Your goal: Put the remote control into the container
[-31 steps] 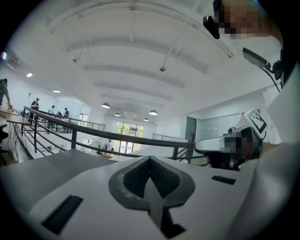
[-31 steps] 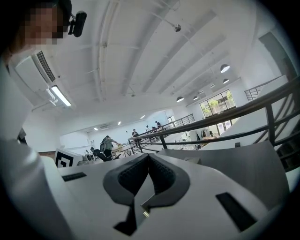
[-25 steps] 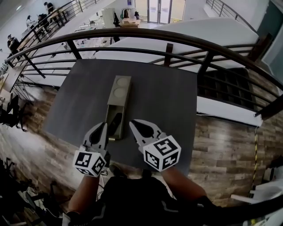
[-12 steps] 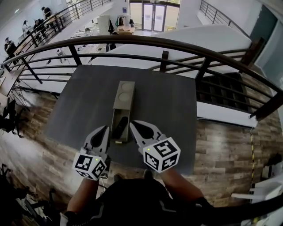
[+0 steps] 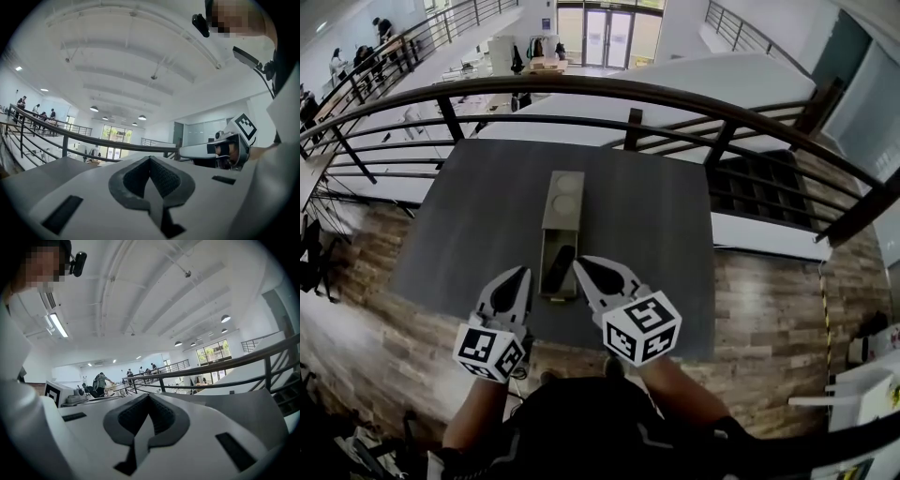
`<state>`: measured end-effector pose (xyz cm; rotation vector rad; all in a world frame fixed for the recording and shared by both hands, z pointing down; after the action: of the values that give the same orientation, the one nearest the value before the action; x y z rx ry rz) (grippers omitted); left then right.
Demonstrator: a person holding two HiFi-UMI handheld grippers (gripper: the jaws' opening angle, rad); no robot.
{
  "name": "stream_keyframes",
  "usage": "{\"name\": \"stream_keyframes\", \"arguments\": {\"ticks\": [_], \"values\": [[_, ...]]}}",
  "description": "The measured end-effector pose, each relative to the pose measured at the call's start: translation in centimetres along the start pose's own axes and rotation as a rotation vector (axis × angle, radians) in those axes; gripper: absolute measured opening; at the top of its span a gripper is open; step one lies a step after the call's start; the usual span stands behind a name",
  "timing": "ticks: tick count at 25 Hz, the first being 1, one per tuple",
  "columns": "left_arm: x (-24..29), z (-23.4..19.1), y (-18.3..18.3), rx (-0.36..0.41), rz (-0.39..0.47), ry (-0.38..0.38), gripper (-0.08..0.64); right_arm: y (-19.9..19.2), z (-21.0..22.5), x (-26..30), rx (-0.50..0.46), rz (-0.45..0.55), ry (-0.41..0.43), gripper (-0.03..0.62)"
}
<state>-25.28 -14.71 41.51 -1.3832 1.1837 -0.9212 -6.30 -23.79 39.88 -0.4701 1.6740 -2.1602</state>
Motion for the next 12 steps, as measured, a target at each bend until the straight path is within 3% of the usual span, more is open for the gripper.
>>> {"name": "stream_keyframes", "arguments": {"ticks": [12], "values": [[-0.7, -0.7, 0.4, -0.016, 0.009, -0.023, 0.008, -0.1, -1.6, 0.7, -0.028, 0.005, 0.006, 0.002]]}}
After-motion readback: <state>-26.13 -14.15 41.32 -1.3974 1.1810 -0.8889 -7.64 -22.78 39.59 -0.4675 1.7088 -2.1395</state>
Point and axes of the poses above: the fingertips, and each gripper's own axes: x forward along the fingers, z to its right, y out of its top, the point moved 10 cm from there along -x, backward along the fingers, and after that the axes turned 6 degrees about z, right-handed, at the moved point
